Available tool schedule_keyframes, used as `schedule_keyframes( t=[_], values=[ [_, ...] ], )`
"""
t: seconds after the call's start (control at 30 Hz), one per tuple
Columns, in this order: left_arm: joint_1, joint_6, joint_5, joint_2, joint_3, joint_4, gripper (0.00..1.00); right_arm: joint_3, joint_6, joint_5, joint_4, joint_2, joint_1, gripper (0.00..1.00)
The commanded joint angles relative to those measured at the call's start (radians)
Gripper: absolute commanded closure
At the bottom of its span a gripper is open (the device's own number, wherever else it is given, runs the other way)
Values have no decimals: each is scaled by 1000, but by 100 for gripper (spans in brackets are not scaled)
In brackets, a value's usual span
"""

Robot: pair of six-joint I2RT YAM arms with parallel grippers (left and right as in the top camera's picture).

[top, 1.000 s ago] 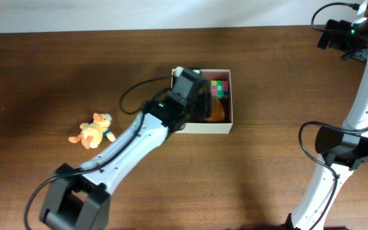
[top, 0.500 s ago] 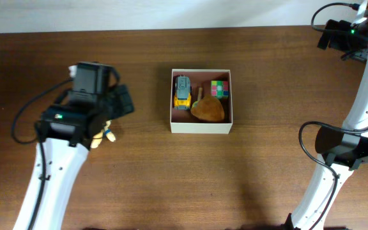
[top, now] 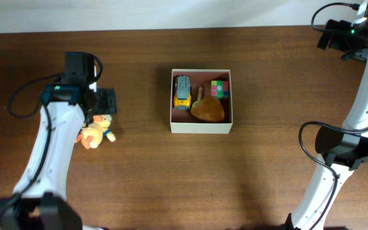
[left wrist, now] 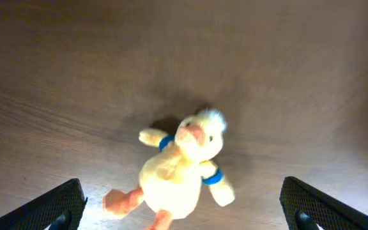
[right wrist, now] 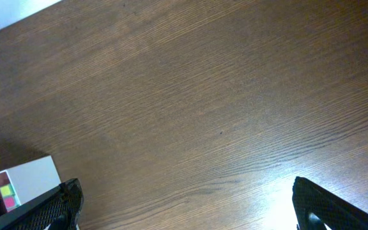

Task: Pack container
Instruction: 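Move left gripper back left over the yellow plush duck and lower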

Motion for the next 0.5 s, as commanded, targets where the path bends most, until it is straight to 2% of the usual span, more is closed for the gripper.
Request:
schedule_keyframes(
  t=[0.0, 0.07, 0.37, 0.4, 0.47],
  values=[
    [8, 101, -11, 84, -8, -29, 1, 6, 8, -5, -6, -1, -2, 1],
    [8, 100, -10, 125, -8, -53, 0, 6, 8, -5, -6, -1, -2, 1],
    [8, 96, -3, 190, -8, -196, 11, 6, 8, -5, -6, -1, -2, 1],
    [8, 96, -3, 190, -8, -201, 18, 6, 8, -5, -6, -1, -2, 1],
    [8, 96, -3, 190, -8, -208, 26, 6, 8, -5, -6, -1, -2, 1]
  ],
)
